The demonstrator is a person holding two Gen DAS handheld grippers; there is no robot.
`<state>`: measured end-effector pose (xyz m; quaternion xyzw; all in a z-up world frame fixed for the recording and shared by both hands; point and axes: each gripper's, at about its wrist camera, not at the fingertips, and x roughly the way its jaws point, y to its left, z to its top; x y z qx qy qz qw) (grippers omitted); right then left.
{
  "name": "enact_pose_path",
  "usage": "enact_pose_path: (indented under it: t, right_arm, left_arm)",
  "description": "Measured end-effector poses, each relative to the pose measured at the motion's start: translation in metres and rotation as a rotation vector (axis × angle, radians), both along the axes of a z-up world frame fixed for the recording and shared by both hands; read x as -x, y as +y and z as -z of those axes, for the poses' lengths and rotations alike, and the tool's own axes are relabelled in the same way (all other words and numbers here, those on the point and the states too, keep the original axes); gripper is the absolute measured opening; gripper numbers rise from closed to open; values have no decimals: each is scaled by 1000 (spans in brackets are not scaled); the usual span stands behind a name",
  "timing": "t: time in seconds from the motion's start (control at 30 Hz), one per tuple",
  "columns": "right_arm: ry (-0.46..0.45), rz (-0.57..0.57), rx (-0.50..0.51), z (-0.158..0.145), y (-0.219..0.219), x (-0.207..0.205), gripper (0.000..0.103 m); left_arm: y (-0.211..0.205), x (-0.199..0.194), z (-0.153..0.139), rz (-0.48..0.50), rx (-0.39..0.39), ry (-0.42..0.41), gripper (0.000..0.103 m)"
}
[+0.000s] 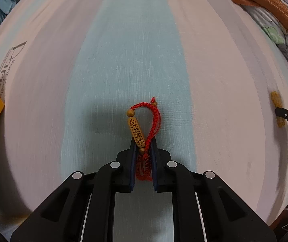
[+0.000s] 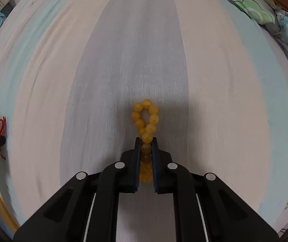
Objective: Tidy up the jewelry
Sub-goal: 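Grasp the second red string bracelet with the left tool while the right tool grasps the yellow bead bracelet, then lift both bracelets and carry them over the cardboard box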
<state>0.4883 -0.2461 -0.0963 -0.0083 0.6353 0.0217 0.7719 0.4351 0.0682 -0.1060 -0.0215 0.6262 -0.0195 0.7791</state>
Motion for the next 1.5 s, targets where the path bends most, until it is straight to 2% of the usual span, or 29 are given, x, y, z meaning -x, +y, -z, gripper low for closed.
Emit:
enact_pose_path:
  t: [0.37, 0.5, 0.77, 1.17, 1.33, 1.5]
  right_arm:
    - [-73, 52, -38, -12, -17, 37, 9]
    - [-107, 63, -53, -18, -18, 52, 9]
    - [-177, 59, -46, -48, -6, 95, 9]
    - [-336, 42, -8, -105, 20, 164, 9]
    - [-373, 20, -7, -120, 35, 195, 9]
    - [-400, -4, -31, -134, 51, 223, 9]
  left_arm:
    - [18, 32, -17, -47, 64, -29, 11]
    - [17, 51, -28, -51, 58, -46, 11]
    - [15, 86, -54, -77, 20, -119, 11]
    - [9, 151, -95, -113, 31, -229, 11]
    - [6, 176, -109, -106, 2, -270, 11]
    - [6, 207, -124, -105, 6, -300, 12]
